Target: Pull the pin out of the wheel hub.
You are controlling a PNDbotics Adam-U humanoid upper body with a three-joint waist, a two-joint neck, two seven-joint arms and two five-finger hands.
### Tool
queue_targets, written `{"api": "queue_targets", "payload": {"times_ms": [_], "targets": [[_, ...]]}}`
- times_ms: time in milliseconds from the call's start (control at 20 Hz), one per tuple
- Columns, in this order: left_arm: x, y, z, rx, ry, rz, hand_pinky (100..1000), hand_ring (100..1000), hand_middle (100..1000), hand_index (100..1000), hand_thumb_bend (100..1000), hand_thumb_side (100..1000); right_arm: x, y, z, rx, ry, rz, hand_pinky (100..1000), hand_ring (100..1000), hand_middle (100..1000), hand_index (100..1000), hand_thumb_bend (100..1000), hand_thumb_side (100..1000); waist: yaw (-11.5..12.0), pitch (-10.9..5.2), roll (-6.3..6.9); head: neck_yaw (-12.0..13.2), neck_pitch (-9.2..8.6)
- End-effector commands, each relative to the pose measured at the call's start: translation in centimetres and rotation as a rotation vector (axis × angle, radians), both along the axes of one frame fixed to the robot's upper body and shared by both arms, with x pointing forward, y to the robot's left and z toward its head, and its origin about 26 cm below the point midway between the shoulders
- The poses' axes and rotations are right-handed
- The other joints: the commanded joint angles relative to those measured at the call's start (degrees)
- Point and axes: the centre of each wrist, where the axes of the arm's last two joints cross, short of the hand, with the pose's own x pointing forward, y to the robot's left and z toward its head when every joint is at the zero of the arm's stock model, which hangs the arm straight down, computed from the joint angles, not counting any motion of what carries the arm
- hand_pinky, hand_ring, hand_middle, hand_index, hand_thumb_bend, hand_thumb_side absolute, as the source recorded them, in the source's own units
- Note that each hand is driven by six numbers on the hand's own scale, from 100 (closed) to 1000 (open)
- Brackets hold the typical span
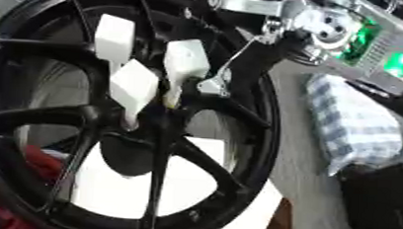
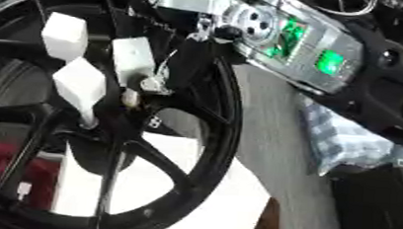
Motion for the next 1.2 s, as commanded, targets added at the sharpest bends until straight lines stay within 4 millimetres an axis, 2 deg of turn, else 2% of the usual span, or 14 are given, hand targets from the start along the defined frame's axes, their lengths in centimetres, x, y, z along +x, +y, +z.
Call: {"api": "queue_targets", "payload": {"times_ms": [50, 150, 200, 250, 450, 550, 800, 950, 1000, 1050, 1200], "targets": [[-0.2, 0.2, 0.9, 0.020, -0.023, -0.002, 908, 589, 514, 722, 100, 793, -0.5, -1.6, 1.6, 0.036, -0.071, -0.024, 648, 569, 335, 436, 322, 100, -0.1, -1.56, 0.62, 0.2, -0.96], [-0.2, 0.2, 0.9, 0.019, -0.024, -0.003, 908, 589, 515, 722, 100, 792, -0.5, -2.1, 1.5, 0.054, -0.075, -0.030, 642, 564, 326, 430, 308, 100, -0.1, -1.62, 0.62, 0.3, -1.21], [-0.2, 0.3, 0.9, 0.019, -0.025, 0.001, 908, 589, 515, 722, 100, 792, -0.5, -2.4, 1.5, 0.071, -0.074, -0.040, 640, 563, 327, 428, 131, 100, -0.5, -1.68, 0.62, 0.8, -1.62], [-0.3, 0.4, 0.9, 0.019, -0.027, 0.005, 908, 589, 515, 722, 100, 791, -0.5, -2.9, 1.5, 0.090, -0.075, -0.053, 639, 562, 322, 427, 294, 100, -0.8, -1.70, 0.62, 1.1, -1.90], [-0.4, 0.7, 0.9, 0.014, -0.034, 0.025, 908, 589, 515, 722, 100, 788, 0.3, -5.8, 1.1, 0.178, -0.088, -0.147, 633, 559, 318, 426, 236, 100, -2.0, -1.51, 1.19, 2.3, -2.10], [-0.4, 0.7, 0.9, 0.012, -0.038, 0.029, 908, 589, 515, 722, 100, 788, 0.6, -7.3, 0.8, 0.221, -0.107, -0.191, 633, 559, 318, 426, 236, 100, -2.1, -1.40, 1.33, 2.3, -2.11], [-0.3, 0.5, 1.0, 0.014, -0.044, 0.017, 908, 588, 514, 722, 100, 784, -0.9, -9.1, 1.4, 0.307, -0.164, -0.250, 631, 560, 326, 434, 223, 100, -1.3, -1.19, 1.19, 1.6, -2.27], [-0.6, 1.0, 0.8, 0.000, -0.053, 0.056, 908, 588, 514, 722, 100, 784, -0.5, -10.8, 0.6, 0.363, -0.171, -0.370, 632, 560, 327, 434, 219, 100, -3.7, -0.53, 2.55, 4.0, -2.64], [-0.7, 1.2, 0.6, -0.004, -0.055, 0.070, 908, 588, 514, 722, 100, 782, -0.2, -11.7, 0.0, 0.382, -0.170, -0.429, 636, 566, 340, 447, 156, 100, -5.0, -0.40, 3.06, 4.9, -2.67], [-0.8, 1.3, 0.5, -0.006, -0.055, 0.082, 908, 588, 514, 722, 100, 782, 0.1, -12.7, -0.6, 0.400, -0.167, -0.492, 638, 571, 349, 454, 145, 100, -6.2, -0.35, 3.46, 5.7, -2.69], [-0.9, 1.4, 0.3, -0.009, -0.056, 0.094, 908, 588, 514, 722, 100, 780, 0.6, -15.8, -2.7, 0.432, -0.162, -0.695, 641, 582, 364, 467, 109, 100, -7.3, -0.42, 4.07, 6.3, -2.68]]}}
